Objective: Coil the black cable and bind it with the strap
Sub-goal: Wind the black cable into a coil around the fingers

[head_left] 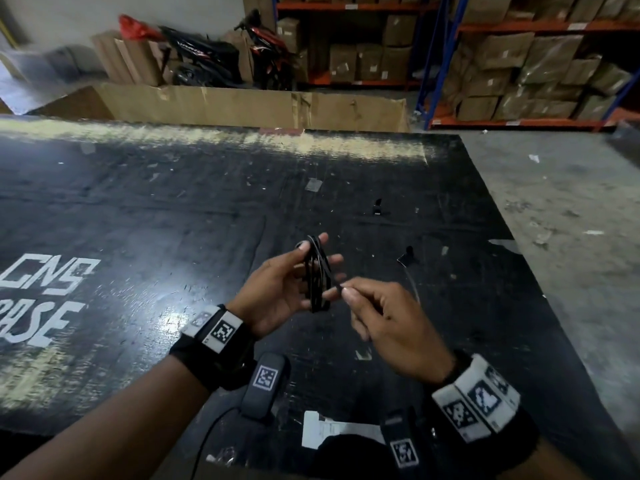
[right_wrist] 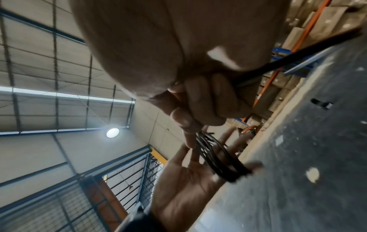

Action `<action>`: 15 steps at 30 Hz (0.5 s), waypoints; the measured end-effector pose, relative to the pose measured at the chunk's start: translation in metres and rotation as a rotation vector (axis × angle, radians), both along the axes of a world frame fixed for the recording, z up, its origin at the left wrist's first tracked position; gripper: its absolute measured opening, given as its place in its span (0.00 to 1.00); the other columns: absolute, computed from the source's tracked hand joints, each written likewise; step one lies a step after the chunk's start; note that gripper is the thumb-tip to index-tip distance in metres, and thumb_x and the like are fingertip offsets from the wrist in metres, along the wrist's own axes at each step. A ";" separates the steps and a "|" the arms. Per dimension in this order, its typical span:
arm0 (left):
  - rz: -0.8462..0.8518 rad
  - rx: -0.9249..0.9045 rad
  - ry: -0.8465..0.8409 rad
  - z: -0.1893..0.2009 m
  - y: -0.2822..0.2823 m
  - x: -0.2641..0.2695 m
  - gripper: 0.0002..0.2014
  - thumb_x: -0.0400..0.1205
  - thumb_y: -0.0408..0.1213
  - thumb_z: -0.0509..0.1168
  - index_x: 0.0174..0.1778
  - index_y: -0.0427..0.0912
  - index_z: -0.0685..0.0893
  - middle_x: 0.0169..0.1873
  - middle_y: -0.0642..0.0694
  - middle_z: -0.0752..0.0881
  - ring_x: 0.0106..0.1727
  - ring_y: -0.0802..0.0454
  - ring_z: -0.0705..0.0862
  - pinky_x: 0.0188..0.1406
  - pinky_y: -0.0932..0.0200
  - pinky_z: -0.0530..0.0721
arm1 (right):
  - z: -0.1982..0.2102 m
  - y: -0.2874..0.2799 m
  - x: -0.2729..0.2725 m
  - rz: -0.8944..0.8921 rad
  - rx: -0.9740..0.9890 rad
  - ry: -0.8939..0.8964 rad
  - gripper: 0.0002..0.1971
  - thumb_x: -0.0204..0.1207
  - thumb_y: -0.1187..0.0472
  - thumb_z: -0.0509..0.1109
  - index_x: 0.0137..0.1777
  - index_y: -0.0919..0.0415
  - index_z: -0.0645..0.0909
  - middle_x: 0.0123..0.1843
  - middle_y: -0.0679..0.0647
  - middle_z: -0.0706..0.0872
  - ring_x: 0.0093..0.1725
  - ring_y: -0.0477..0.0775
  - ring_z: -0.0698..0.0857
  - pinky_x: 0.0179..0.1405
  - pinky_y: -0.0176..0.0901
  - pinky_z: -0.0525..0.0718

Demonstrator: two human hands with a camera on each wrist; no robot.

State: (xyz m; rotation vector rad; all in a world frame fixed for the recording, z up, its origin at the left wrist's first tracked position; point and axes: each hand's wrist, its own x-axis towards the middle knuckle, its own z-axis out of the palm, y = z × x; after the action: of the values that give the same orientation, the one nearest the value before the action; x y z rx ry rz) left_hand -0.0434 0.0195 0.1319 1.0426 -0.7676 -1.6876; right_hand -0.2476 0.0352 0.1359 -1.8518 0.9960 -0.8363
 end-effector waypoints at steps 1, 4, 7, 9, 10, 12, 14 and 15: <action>0.007 -0.013 0.023 0.003 -0.003 0.002 0.20 0.91 0.48 0.57 0.78 0.52 0.81 0.71 0.37 0.88 0.68 0.38 0.89 0.72 0.29 0.79 | -0.006 0.004 0.000 0.017 0.029 -0.023 0.14 0.89 0.58 0.63 0.54 0.54 0.91 0.21 0.43 0.75 0.23 0.39 0.74 0.30 0.40 0.74; 0.003 -0.045 0.116 0.015 -0.008 0.006 0.21 0.90 0.49 0.57 0.77 0.54 0.81 0.75 0.36 0.85 0.75 0.33 0.83 0.76 0.20 0.72 | -0.026 0.011 0.000 0.070 0.122 -0.089 0.15 0.90 0.60 0.61 0.52 0.60 0.91 0.22 0.43 0.70 0.24 0.44 0.70 0.30 0.45 0.72; -0.042 -0.071 0.222 0.026 -0.008 0.004 0.21 0.90 0.49 0.56 0.78 0.53 0.80 0.77 0.35 0.83 0.77 0.30 0.81 0.77 0.17 0.68 | -0.046 0.006 -0.001 0.058 0.241 -0.118 0.16 0.90 0.61 0.61 0.51 0.66 0.90 0.22 0.41 0.69 0.24 0.42 0.69 0.30 0.36 0.73; -0.092 -0.092 0.274 0.033 -0.004 0.000 0.21 0.90 0.50 0.56 0.77 0.53 0.81 0.78 0.34 0.82 0.77 0.29 0.80 0.77 0.16 0.68 | -0.058 -0.003 -0.003 0.066 0.303 -0.106 0.18 0.90 0.59 0.60 0.50 0.65 0.90 0.20 0.41 0.70 0.22 0.41 0.70 0.27 0.33 0.71; -0.121 -0.105 0.296 0.036 -0.001 -0.001 0.21 0.89 0.50 0.56 0.76 0.53 0.82 0.78 0.33 0.82 0.77 0.28 0.80 0.76 0.16 0.68 | -0.064 -0.007 -0.005 0.082 0.315 -0.105 0.19 0.91 0.59 0.59 0.49 0.65 0.90 0.19 0.41 0.71 0.22 0.41 0.70 0.26 0.34 0.69; -0.182 -0.129 0.340 0.042 0.004 -0.002 0.21 0.89 0.51 0.56 0.75 0.54 0.83 0.77 0.33 0.82 0.77 0.27 0.80 0.75 0.15 0.69 | -0.072 -0.014 -0.007 0.115 0.330 -0.107 0.20 0.91 0.57 0.58 0.47 0.63 0.89 0.18 0.43 0.72 0.20 0.41 0.69 0.24 0.35 0.67; -0.257 -0.134 0.367 0.043 0.009 0.000 0.21 0.88 0.50 0.56 0.74 0.53 0.83 0.76 0.31 0.83 0.77 0.25 0.80 0.75 0.14 0.67 | -0.071 -0.021 -0.011 0.114 0.360 -0.084 0.20 0.91 0.58 0.58 0.44 0.64 0.88 0.17 0.43 0.73 0.18 0.41 0.68 0.21 0.32 0.68; -0.296 -0.125 0.367 0.042 0.012 0.000 0.21 0.88 0.50 0.56 0.75 0.53 0.83 0.75 0.31 0.83 0.77 0.24 0.79 0.76 0.14 0.66 | -0.068 -0.027 -0.013 0.106 0.369 -0.067 0.20 0.91 0.60 0.59 0.42 0.64 0.86 0.17 0.43 0.73 0.17 0.39 0.68 0.20 0.31 0.67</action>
State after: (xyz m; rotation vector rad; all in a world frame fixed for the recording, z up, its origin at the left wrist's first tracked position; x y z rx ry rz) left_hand -0.0432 0.0317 0.1744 0.5264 -0.7986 -1.9814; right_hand -0.2607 0.0083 0.0674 -1.5366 0.9312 -0.6011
